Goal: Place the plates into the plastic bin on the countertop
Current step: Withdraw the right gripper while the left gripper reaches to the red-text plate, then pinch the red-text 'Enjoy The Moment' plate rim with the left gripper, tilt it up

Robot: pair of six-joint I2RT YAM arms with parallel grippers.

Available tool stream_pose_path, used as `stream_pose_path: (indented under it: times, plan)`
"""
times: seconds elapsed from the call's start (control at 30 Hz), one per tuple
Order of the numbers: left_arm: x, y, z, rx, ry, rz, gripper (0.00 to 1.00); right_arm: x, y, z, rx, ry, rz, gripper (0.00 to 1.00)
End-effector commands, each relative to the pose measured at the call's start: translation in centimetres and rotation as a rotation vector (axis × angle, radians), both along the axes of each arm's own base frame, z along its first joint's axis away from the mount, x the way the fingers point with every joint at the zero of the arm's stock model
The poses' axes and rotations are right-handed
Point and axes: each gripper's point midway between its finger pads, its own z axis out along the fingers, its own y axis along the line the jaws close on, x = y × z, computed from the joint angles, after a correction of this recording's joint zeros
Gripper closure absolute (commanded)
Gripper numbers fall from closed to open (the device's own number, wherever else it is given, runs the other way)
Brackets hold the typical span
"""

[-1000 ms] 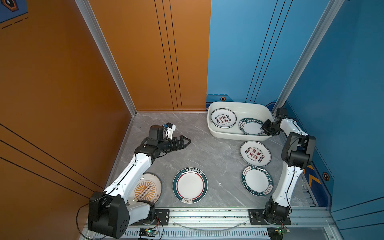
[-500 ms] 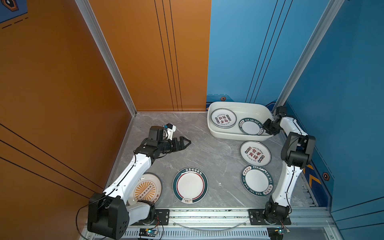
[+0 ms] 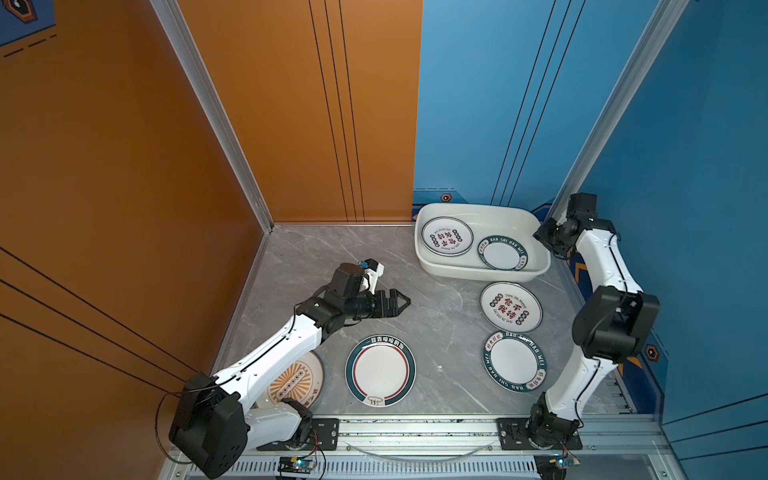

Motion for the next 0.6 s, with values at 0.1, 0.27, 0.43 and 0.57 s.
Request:
stream_pose_path:
  times: [0.1, 0.27, 0.43, 0.57]
  plan:
    - [1.0, -4.3, -1.4, 0.011, -0.064, 0.108, 0.05, -5.2, 3.2, 0.2, 0.021, -0.004, 0.092, 0.32]
    - [0.8, -9.0, -3.1, 0.025, -0.051, 0.092, 0.05, -9.2, 3.9, 0.5, -0.015, -0.017, 0.095, 0.3]
    - [1.1, -13.2, -5.8, 0.02, -0.01, 0.084, 0.06, -11.5, 4.9, 0.3, -0.004, -0.029, 0.114, 0.31]
    - [1.7, -16.8, -7.2, -0.026, 0.017, 0.084, 0.07, -12.6, 5.2, -0.4, 0.002, -0.021, 0.12, 0.31]
